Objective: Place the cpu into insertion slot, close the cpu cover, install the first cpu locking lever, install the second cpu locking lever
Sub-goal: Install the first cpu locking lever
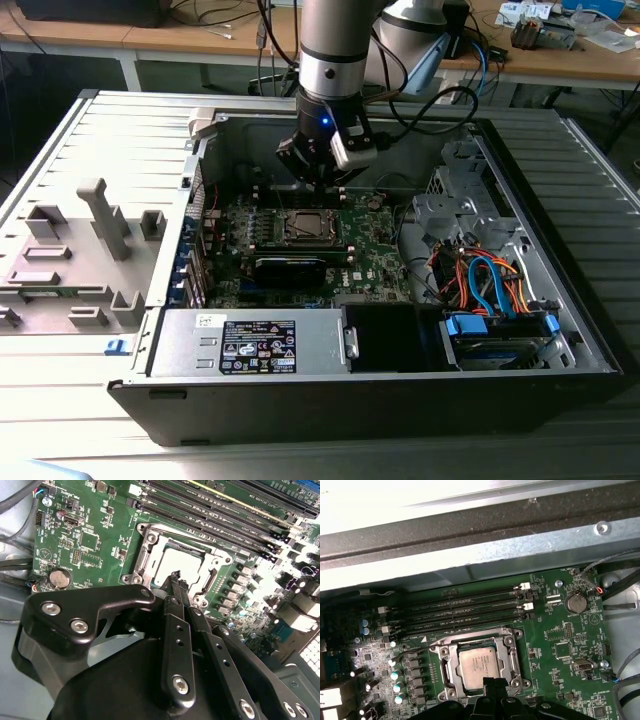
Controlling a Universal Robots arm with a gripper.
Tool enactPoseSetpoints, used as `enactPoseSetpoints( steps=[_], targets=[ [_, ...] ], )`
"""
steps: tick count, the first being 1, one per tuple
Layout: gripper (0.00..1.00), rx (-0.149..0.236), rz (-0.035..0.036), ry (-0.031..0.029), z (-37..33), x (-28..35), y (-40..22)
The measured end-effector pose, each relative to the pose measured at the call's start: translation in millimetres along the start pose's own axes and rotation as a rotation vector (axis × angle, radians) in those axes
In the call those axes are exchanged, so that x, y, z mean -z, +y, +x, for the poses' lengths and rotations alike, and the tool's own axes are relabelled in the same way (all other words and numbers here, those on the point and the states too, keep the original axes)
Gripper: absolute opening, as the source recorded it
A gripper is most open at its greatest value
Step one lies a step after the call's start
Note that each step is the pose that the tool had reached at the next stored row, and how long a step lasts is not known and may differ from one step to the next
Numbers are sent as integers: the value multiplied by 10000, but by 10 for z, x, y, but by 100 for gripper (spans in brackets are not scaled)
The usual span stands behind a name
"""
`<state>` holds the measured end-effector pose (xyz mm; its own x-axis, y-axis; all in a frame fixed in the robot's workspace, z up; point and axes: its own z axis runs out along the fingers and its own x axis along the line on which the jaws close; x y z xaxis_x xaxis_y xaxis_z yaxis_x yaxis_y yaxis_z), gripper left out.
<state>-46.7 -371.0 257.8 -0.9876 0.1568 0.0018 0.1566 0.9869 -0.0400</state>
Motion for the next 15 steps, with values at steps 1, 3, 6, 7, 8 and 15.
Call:
enactPoseSetpoints(
  steps=[1, 3, 6, 7, 8, 15],
  targets=[
    [11, 19, 0, -1, 0, 0, 0],
    [11, 60, 0, -3, 0, 0, 0],
    [11, 148, 0, -6, 0, 0, 0],
    [11, 169, 0, -7, 0, 0, 0],
    [11, 186, 0, -8, 0, 0, 0],
    [11, 366, 0, -15, 0, 0, 0]
  ],
)
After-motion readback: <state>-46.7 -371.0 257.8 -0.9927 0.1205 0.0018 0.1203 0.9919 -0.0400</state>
